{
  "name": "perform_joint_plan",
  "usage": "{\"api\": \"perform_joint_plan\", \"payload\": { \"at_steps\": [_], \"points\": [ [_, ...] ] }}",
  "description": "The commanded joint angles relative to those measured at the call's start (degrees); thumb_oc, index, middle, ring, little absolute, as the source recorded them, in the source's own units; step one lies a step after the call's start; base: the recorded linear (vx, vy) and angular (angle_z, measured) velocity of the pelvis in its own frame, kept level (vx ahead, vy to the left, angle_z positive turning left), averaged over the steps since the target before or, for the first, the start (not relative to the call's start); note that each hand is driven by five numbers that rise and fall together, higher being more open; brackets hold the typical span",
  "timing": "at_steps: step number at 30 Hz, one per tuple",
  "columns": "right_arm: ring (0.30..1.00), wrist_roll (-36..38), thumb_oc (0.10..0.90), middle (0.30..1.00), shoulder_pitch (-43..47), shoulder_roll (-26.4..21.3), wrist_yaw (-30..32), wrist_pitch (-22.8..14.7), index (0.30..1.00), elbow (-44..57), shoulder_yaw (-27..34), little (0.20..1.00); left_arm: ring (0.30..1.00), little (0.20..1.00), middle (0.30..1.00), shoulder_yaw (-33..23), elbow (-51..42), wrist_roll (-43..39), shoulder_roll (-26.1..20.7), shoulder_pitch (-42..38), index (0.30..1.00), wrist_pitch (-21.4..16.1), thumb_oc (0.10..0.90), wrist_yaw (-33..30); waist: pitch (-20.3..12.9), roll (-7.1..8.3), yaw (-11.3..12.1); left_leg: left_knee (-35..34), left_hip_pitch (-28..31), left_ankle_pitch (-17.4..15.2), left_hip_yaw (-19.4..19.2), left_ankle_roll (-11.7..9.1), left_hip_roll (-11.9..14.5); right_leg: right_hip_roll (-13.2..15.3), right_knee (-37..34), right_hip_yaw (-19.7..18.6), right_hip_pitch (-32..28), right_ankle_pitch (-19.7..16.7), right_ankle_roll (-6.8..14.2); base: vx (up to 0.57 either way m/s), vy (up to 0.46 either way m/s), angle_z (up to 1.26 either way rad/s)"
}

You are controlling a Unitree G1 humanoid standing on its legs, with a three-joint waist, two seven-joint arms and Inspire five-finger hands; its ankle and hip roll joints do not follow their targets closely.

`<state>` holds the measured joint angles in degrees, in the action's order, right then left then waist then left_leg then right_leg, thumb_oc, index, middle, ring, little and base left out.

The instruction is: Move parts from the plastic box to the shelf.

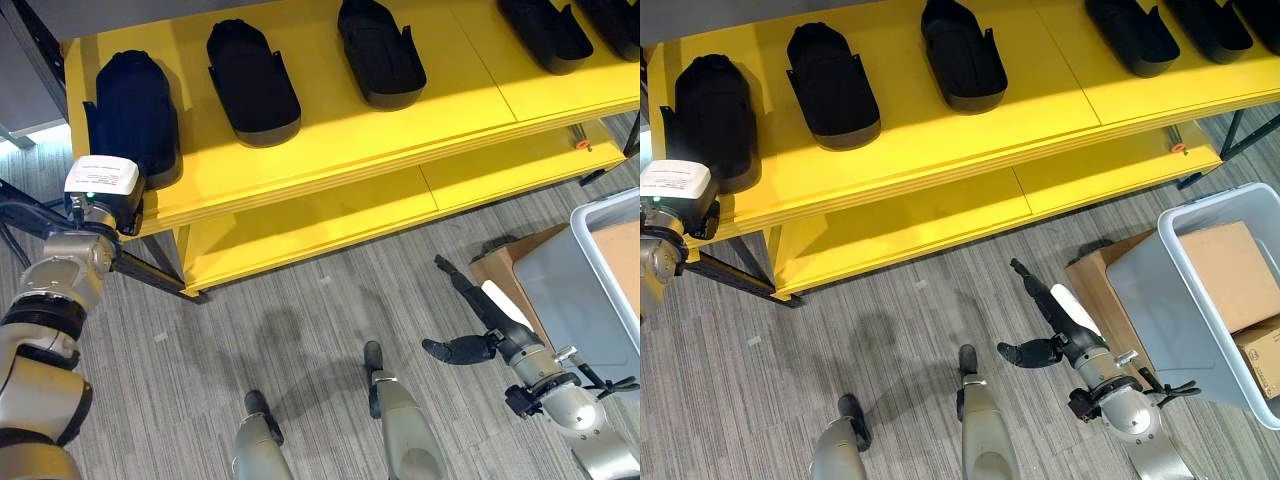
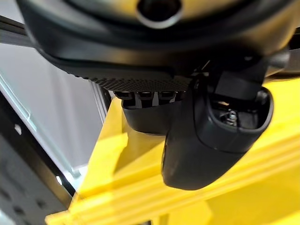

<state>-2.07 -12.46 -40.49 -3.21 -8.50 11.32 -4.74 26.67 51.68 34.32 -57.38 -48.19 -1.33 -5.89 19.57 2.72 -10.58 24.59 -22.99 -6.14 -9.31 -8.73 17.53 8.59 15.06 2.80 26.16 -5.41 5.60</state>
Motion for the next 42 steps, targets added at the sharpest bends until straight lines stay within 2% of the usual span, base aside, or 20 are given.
{"api": "perform_joint_plan", "payload": {
  "at_steps": [1, 10, 16, 30, 33, 35, 37, 38, 42],
  "points": [
    [1.000, 0.9, 0.900, 1.000, 1.6, -0.4, 1.9, -4.7, 1.000, 6.7, 6.6, 1.000, 1.000, 1.000, 1.000, -5.3, 1.1, -7.7, -2.9, 1.6, 1.000, 3.2, 0.900, -2.8, -2.9, 1.15, 1.4, -1.8, -0.8, 1.8, 0.9, 2.8, -1.6, 3.5, 7.2, -0.1, -1.7, 8.6, 3.1, 0.00, 0.000, 0.00],
    [1.000, 0.9, 0.900, 1.000, 1.2, -0.4, 2.7, -4.9, 1.000, 6.1, 6.9, 1.000, 1.000, 1.000, 1.000, -7.9, -7.2, -12.9, -4.6, 0.1, 1.000, 2.5, 0.900, -6.5, -3.1, 0.85, 1.8, -1.8, -1.0, 1.8, 1.1, 2.8, -1.7, 3.5, 7.3, 0.0, -1.7, 8.8, 3.1, 0.00, 0.000, 0.00],
    [1.000, 0.4, 0.900, 1.000, 1.2, 1.0, 3.0, -4.3, 1.000, 5.2, 8.1, 1.000, 1.000, 1.000, 1.000, -15.8, -18.0, -19.4, -5.3, 6.6, 1.000, 0.9, 0.900, -7.4, -3.2, 0.41, 2.6, -1.8, -1.1, 1.7, 1.5, 3.0, -2.0, 3.6, 7.3, 0.2, -1.8, 8.9, 2.9, 0.01, 0.004, 0.10],
    [1.000, -0.2, 0.900, 1.000, 1.9, 1.8, 3.0, -3.4, 1.000, 4.3, 8.9, 1.000, 1.000, 1.000, 1.000, -22.9, -31.5, -26.3, -2.5, 13.3, 1.000, -1.9, 0.900, -7.9, -3.1, 0.36, 3.0, -1.7, -1.3, 1.5, 2.1, 3.1, -2.2, 3.6, 7.4, 0.4, -1.8, 8.9, 2.6, 0.00, 0.000, 0.02],
    [1.000, -0.1, 0.900, 1.000, 2.0, 1.9, 2.8, -3.4, 1.000, 4.4, 9.1, 1.000, 1.000, 1.000, 1.000, -25.4, -35.8, -26.3, -2.3, 16.0, 1.000, -2.7, 0.900, -8.6, -3.1, 0.32, 3.2, -1.5, -1.4, 1.4, 2.1, 3.2, -2.2, 3.5, 7.6, 0.3, -1.7, 9.0, 2.5, 0.00, 0.000, 0.00],
    [1.000, -0.4, 0.900, 1.000, 1.9, 1.9, 2.7, -3.5, 1.000, 4.5, 9.5, 1.000, 1.000, 1.000, 1.000, -28.6, -41.2, -24.4, -2.5, 20.4, 1.000, -3.3, 0.900, -8.8, -3.0, 0.29, 3.6, -1.4, -1.5, 1.4, 2.2, 3.2, -2.2, 3.6, 7.7, 0.3, -1.6, 9.1, 2.5, 0.00, 0.000, 0.00],
    [1.000, -0.5, 0.900, 1.000, 1.8, 1.9, 2.7, -3.6, 1.000, 4.5, 9.5, 1.000, 1.000, 1.000, 1.000, -30.0, -42.5, -23.8, -2.3, 22.3, 1.000, -3.5, 0.900, -9.1, -3.0, 0.25, 3.6, -1.4, -1.5, 1.3, 2.2, 3.2, -2.2, 3.6, 7.8, 0.3, -1.6, 9.2, 2.5, -0.01, 0.000, -0.04],
    [1.000, -1.0, 0.900, 1.000, 1.8, 1.8, 2.7, -3.7, 1.000, 4.9, 9.9, 1.000, 1.000, 1.000, 1.000, -31.8, -46.1, -20.5, -2.3, 25.1, 1.000, -3.6, 0.900, -9.7, -2.9, 0.25, 4.1, -1.5, -1.3, 1.2, 2.3, 3.2, -2.2, 3.5, 7.9, 0.3, -1.7, 9.3, 2.4, 0.00, 0.000, 0.00],
    [1.000, -1.2, 0.900, 1.000, 1.9, 1.6, 2.8, -3.9, 1.000, 5.1, 10.0, 1.000, 1.000, 1.000, 1.000, -35.7, -51.6, -17.9, -0.2, 31.1, 1.000, -4.2, 0.900, -10.0, -2.7, 0.24, 4.3, -1.6, -1.1, 1.1, 2.3, 3.2, -2.2, 3.5, 7.9, 0.4, -2.0, 9.3, 2.3, 0.00, 0.000, 0.00]
  ]
}}
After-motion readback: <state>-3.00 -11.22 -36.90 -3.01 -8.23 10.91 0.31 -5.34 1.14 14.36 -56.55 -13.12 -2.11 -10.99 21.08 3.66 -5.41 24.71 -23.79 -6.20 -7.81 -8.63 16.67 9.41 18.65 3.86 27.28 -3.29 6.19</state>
